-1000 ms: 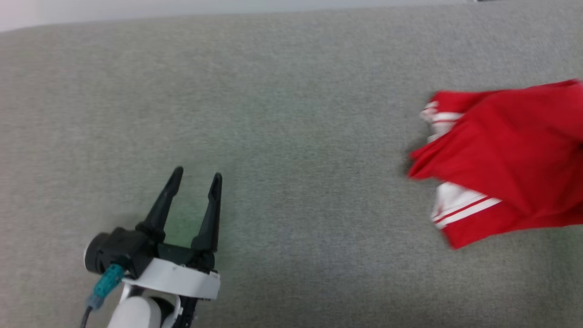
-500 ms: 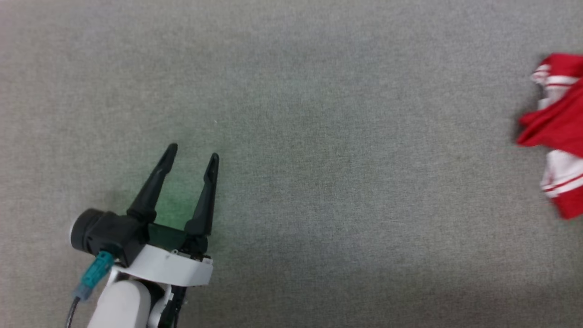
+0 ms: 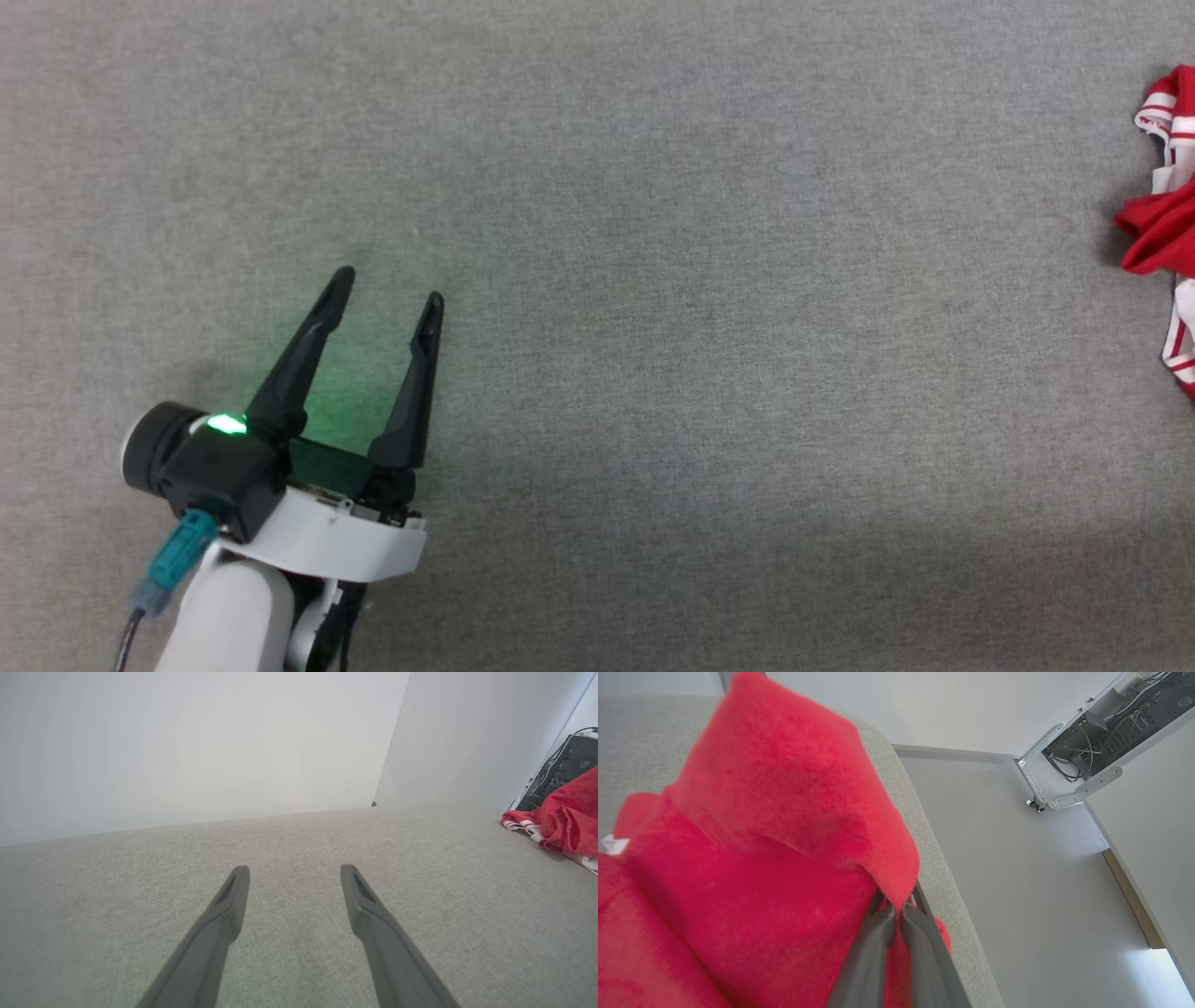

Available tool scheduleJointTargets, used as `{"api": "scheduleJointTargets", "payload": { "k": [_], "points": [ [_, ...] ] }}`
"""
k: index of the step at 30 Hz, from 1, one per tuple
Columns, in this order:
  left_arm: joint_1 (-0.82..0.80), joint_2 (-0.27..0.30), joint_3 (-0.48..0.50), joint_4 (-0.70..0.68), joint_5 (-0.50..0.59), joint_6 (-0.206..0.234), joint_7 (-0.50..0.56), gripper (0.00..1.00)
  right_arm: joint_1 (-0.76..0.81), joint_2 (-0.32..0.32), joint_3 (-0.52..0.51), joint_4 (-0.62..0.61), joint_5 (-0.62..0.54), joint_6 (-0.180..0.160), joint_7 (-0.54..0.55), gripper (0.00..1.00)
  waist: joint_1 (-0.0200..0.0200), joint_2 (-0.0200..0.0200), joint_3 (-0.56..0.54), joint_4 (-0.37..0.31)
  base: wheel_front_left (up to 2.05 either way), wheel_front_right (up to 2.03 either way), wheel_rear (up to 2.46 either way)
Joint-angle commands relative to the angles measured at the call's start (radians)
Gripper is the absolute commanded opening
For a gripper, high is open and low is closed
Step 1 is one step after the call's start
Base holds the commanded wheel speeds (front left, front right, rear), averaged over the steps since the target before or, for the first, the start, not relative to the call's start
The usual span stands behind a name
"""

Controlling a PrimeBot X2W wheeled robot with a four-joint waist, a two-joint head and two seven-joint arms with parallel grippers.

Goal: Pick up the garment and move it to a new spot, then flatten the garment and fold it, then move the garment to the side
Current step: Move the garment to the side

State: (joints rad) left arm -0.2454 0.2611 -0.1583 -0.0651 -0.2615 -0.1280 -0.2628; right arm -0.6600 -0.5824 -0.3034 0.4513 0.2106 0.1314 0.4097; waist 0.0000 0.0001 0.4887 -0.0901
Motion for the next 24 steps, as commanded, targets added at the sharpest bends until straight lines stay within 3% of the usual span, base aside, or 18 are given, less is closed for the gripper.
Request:
{"api": "scheduleJointTargets", "payload": {
  "k": [1,7,8,10,11,12,13,19,24],
  "points": [
    [-0.008,0.005,0.002,-0.004,0.004,-0.004,-0.002,1.00,-0.017,0.003,0.001,0.014,-0.013,-0.002,-0.017,0.00,0.0000,-0.0001,0.006,-0.004,0.00,0.00,0.00],
    [-0.016,0.013,0.006,0.000,0.000,-0.004,-0.002,1.00,-0.058,0.002,0.024,0.087,-0.029,-0.002,-0.066,0.00,0.0000,-0.0001,0.016,-0.005,0.00,0.00,0.00],
    [-0.017,0.013,0.007,0.001,0.000,-0.004,-0.002,1.00,-0.064,-0.001,0.027,0.098,-0.031,-0.002,-0.074,0.29,0.0000,-0.0001,0.017,-0.005,0.00,0.00,0.00],
    [-0.018,0.013,0.009,0.005,-0.002,-0.004,-0.002,1.00,-0.074,-0.005,0.036,0.121,-0.030,-0.002,-0.089,0.46,0.0000,-0.0001,0.017,-0.005,0.00,0.00,0.00],
    [-0.018,0.012,0.010,0.007,-0.003,-0.004,-0.002,1.00,-0.077,-0.008,0.041,0.133,-0.027,-0.002,-0.095,0.60,0.0000,-0.0001,0.016,-0.005,0.00,0.00,0.00],
    [-0.018,0.011,0.011,0.008,-0.004,-0.004,-0.002,1.00,-0.081,-0.011,0.045,0.144,-0.025,-0.002,-0.099,0.90,0.0000,-0.0001,0.016,-0.004,0.00,0.00,0.00],
    [-0.019,0.010,0.011,0.010,-0.005,-0.004,-0.002,1.00,-0.086,-0.014,0.049,0.155,-0.021,-0.002,-0.106,1.00,0.0000,-0.0001,0.014,-0.003,0.00,0.00,0.00],
    [-0.024,-0.005,0.017,0.028,-0.012,-0.004,-0.002,1.00,-0.104,-0.025,0.093,0.204,0.009,-0.002,-0.142,1.00,0.0000,-0.0001,-0.013,0.006,0.00,0.00,0.00],
    [-0.003,-0.027,0.029,0.051,-0.019,-0.004,-0.002,1.00,-0.084,0.003,0.172,0.198,0.042,-0.002,-0.168,1.00,0.0000,-0.0001,-0.072,0.019,0.00,0.00,0.00]
  ]
}}
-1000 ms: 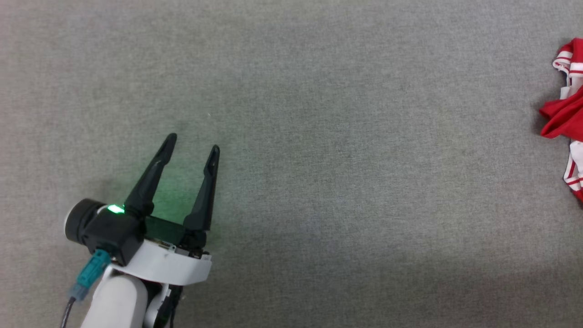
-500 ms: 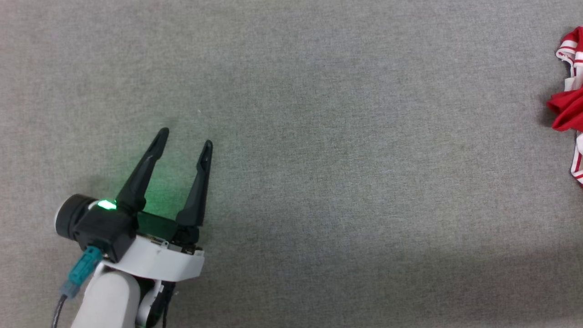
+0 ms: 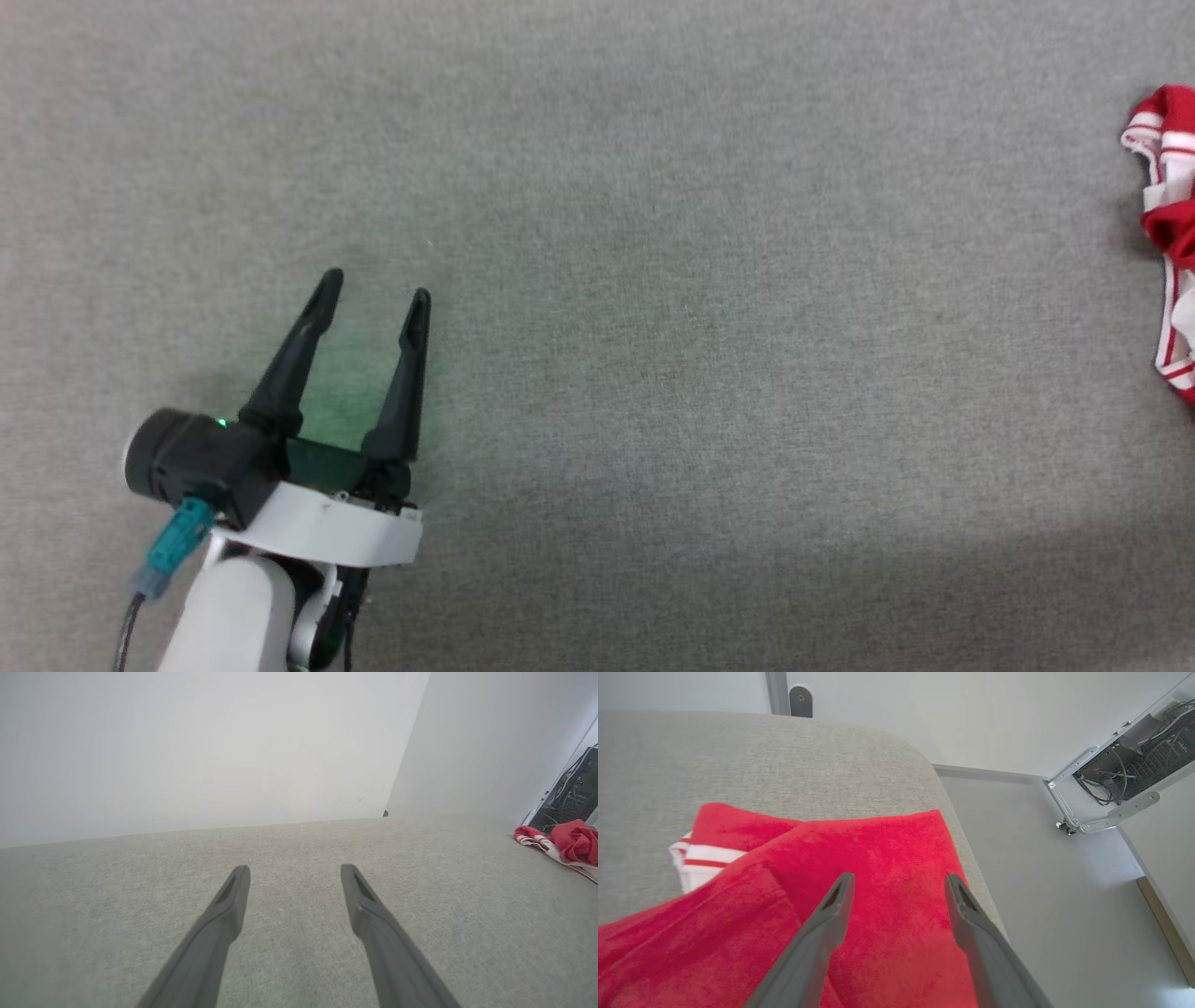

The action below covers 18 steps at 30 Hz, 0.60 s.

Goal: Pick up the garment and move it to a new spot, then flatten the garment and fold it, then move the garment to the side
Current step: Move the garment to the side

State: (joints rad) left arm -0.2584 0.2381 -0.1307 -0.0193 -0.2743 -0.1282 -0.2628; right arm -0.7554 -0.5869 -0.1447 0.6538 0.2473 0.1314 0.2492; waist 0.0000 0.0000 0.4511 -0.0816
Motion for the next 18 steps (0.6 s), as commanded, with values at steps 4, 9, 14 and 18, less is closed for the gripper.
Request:
{"api": "scheduleJointTargets", "payload": {
  "k": [4,9,14,18],
  "points": [
    [0.036,-0.027,0.020,0.036,-0.010,-0.004,-0.002,1.00,0.057,0.060,0.098,-0.037,0.035,-0.002,-0.031,1.00,0.0000,0.0000,-0.102,0.023,0.00,0.00,0.00],
    [0.070,-0.046,0.061,0.070,0.009,-0.001,-0.002,1.00,0.122,0.146,0.193,-0.113,0.033,-0.002,-0.084,1.00,0.0000,0.0000,-0.184,0.037,0.00,0.00,0.00],
    [0.100,-0.057,0.100,0.083,0.019,0.001,-0.002,1.00,0.180,0.227,0.251,-0.179,0.012,-0.002,-0.121,1.00,0.0000,0.0000,-0.234,0.042,0.00,0.00,0.00],
    [0.125,-0.059,0.127,0.109,0.030,0.002,-0.002,1.00,0.240,0.295,0.272,-0.238,0.019,-0.002,-0.155,1.00,0.0000,0.0000,-0.276,0.045,0.00,0.00,0.00]
  ]
}}
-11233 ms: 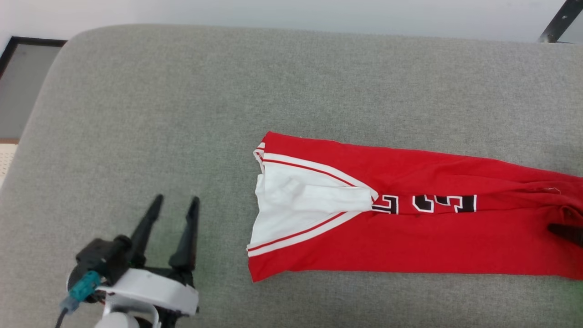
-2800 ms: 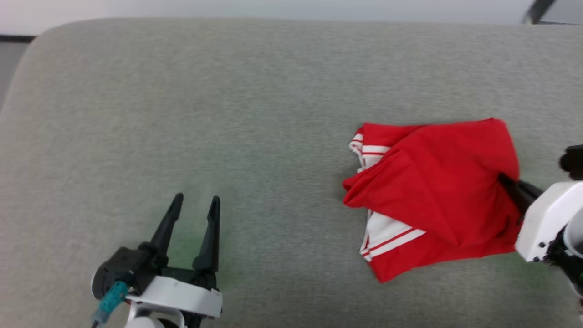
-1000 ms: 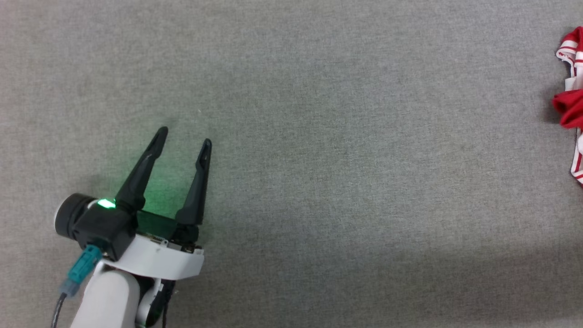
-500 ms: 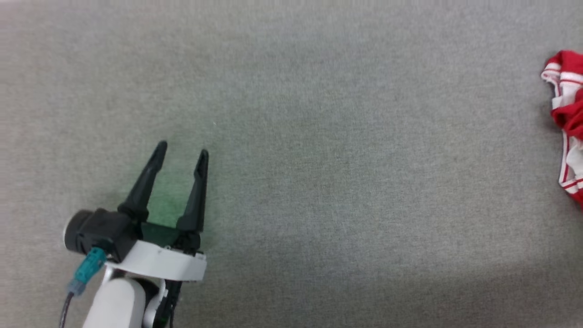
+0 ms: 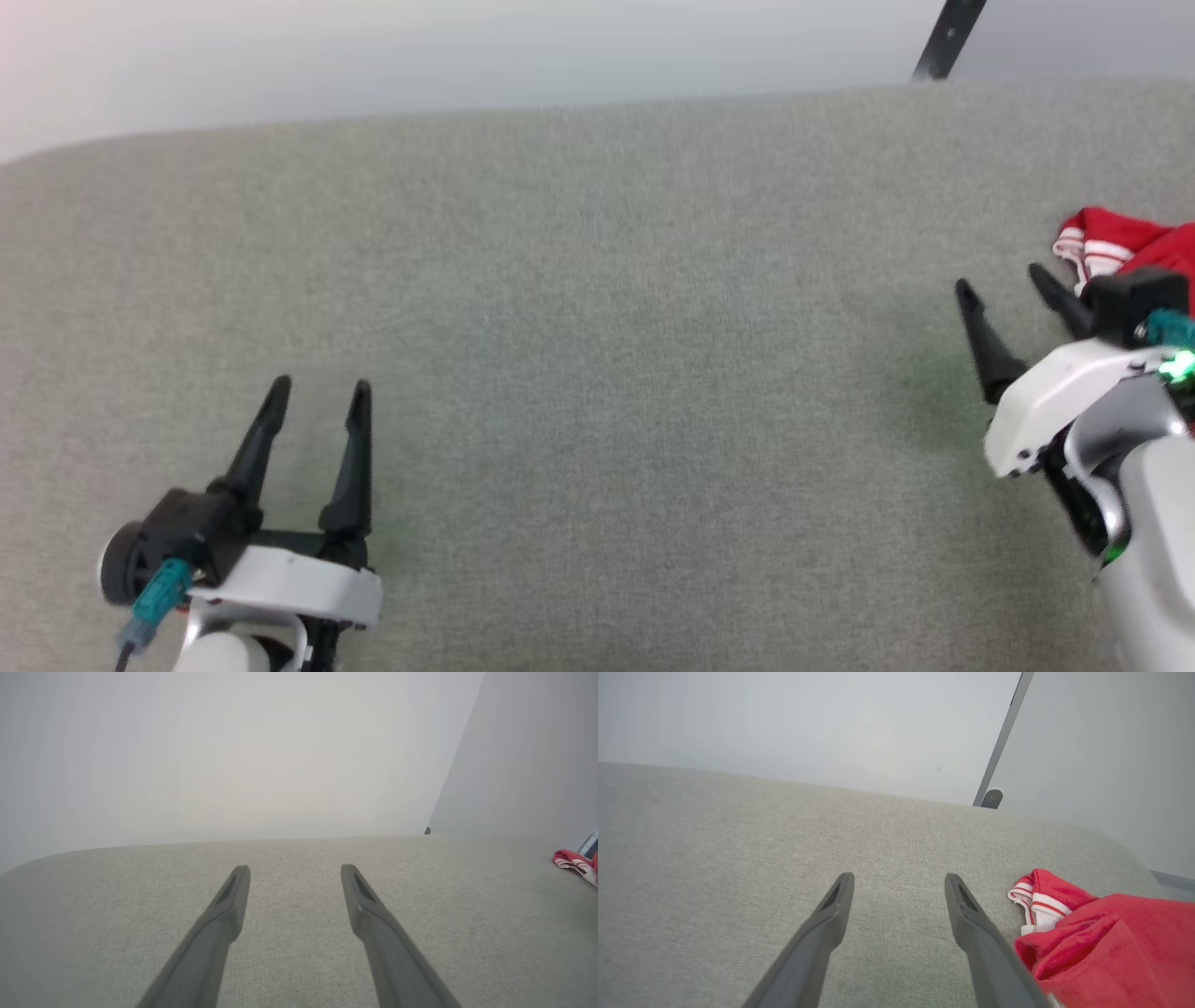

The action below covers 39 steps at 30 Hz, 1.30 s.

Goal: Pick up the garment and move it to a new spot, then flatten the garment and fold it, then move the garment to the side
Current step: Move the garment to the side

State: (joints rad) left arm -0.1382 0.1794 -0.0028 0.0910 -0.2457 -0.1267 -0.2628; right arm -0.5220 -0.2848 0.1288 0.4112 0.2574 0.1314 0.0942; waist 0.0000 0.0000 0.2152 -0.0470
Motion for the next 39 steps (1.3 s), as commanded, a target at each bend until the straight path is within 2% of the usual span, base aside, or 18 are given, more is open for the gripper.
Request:
{"api": "scheduleJointTargets", "payload": {
  "k": [1,8,17,28,39],
  "points": [
    [0.012,-0.002,0.007,0.005,0.007,0.004,-0.002,1.00,0.021,0.007,-0.003,-0.009,0.010,-0.002,-0.011,1.00,0.0000,0.0000,-0.051,0.010,0.00,0.00,0.00],
    [0.061,-0.017,0.044,0.027,0.026,0.010,-0.002,1.00,0.143,0.088,-0.064,-0.124,-0.003,-0.002,-0.054,1.00,0.0000,0.0000,-0.109,0.006,0.00,0.00,0.00],
    [0.155,-0.037,0.076,0.006,0.040,0.014,-0.002,1.00,0.342,0.156,-0.151,-0.324,-0.032,-0.002,0.000,1.00,0.0000,0.0000,-0.164,-0.002,0.00,0.00,0.00],
    [0.320,-0.060,0.103,-0.113,0.050,0.033,-0.002,1.00,0.521,0.183,-0.194,-0.536,-0.027,-0.002,0.091,1.00,0.0000,0.0000,-0.202,-0.017,0.00,0.00,0.00],
    [0.340,-0.061,0.095,-0.151,0.052,0.050,0.000,1.00,0.535,0.179,-0.196,-0.587,-0.022,-0.002,0.125,1.00,0.0000,0.0000,-0.191,-0.007,0.00,0.00,0.00]
  ]
}}
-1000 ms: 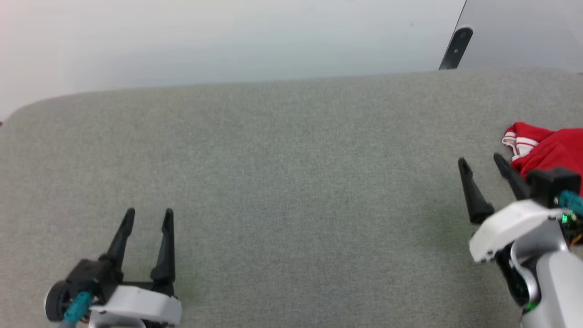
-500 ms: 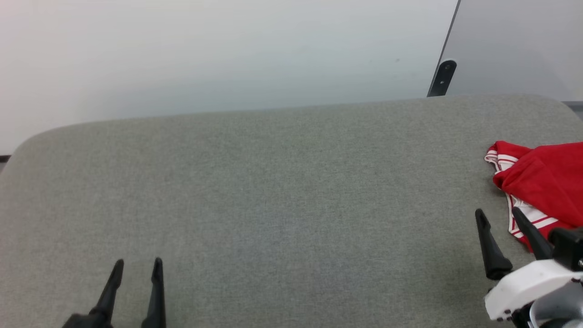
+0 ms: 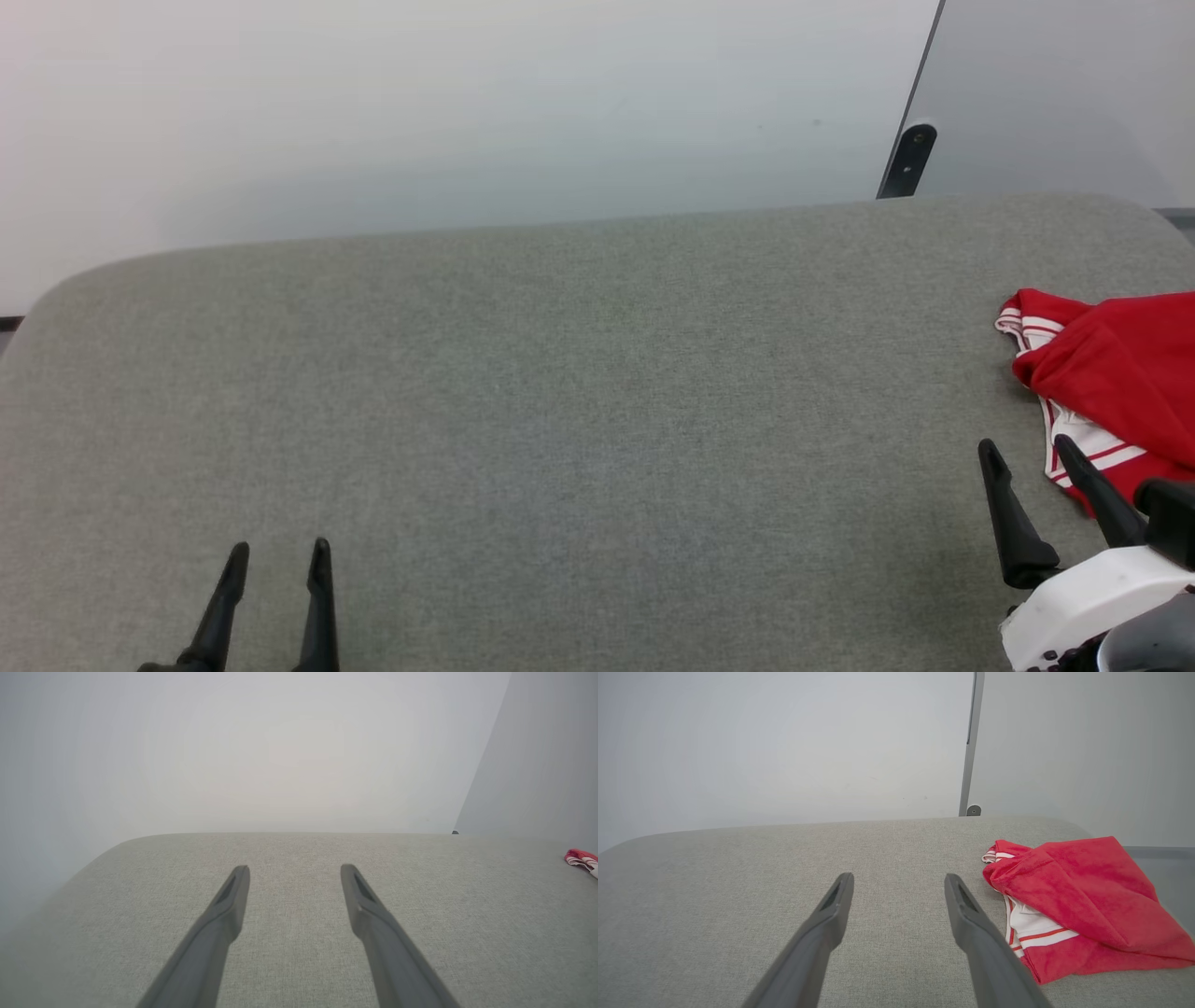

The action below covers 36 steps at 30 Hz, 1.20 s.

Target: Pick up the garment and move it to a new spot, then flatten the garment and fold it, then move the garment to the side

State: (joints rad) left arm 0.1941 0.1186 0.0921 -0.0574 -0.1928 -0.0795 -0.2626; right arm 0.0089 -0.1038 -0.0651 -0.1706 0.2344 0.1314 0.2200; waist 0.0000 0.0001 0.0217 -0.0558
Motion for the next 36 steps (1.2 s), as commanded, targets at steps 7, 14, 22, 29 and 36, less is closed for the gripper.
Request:
{"api": "scheduleJointTargets", "payload": {
  "k": [7,14,22,29,36],
  "points": [
    [0.000,0.001,-0.006,-0.004,-0.003,0.012,0.003,1.00,-0.006,-0.006,-0.005,-0.005,0.002,-0.002,-0.001,1.00,0.0000,-0.0001,0.009,0.005,0.00,0.00,0.00],
    [-0.007,0.008,-0.010,0.001,-0.007,0.017,0.003,1.00,-0.009,-0.013,0.000,0.007,0.014,-0.002,-0.012,1.00,0.0000,-0.0001,0.011,0.003,0.00,0.00,0.00],
    [-0.009,0.011,-0.012,0.004,-0.019,0.018,0.008,1.00,-0.010,-0.023,0.007,0.016,0.023,-0.002,-0.025,1.00,0.0000,-0.0001,0.013,0.000,0.00,0.00,0.00],
    [-0.011,0.016,-0.015,0.004,-0.024,0.023,0.010,1.00,-0.013,-0.028,0.010,0.017,0.026,-0.002,-0.031,1.00,0.0000,-0.0001,0.018,-0.001,0.00,0.00,0.00],
    [-0.005,0.001,-0.017,0.038,-0.047,0.018,0.022,0.00,0.004,-0.015,0.010,0.053,0.038,0.000,-0.027,0.00,0.0000,-0.0001,0.019,0.000,0.00,0.00,0.00]
  ]
}}
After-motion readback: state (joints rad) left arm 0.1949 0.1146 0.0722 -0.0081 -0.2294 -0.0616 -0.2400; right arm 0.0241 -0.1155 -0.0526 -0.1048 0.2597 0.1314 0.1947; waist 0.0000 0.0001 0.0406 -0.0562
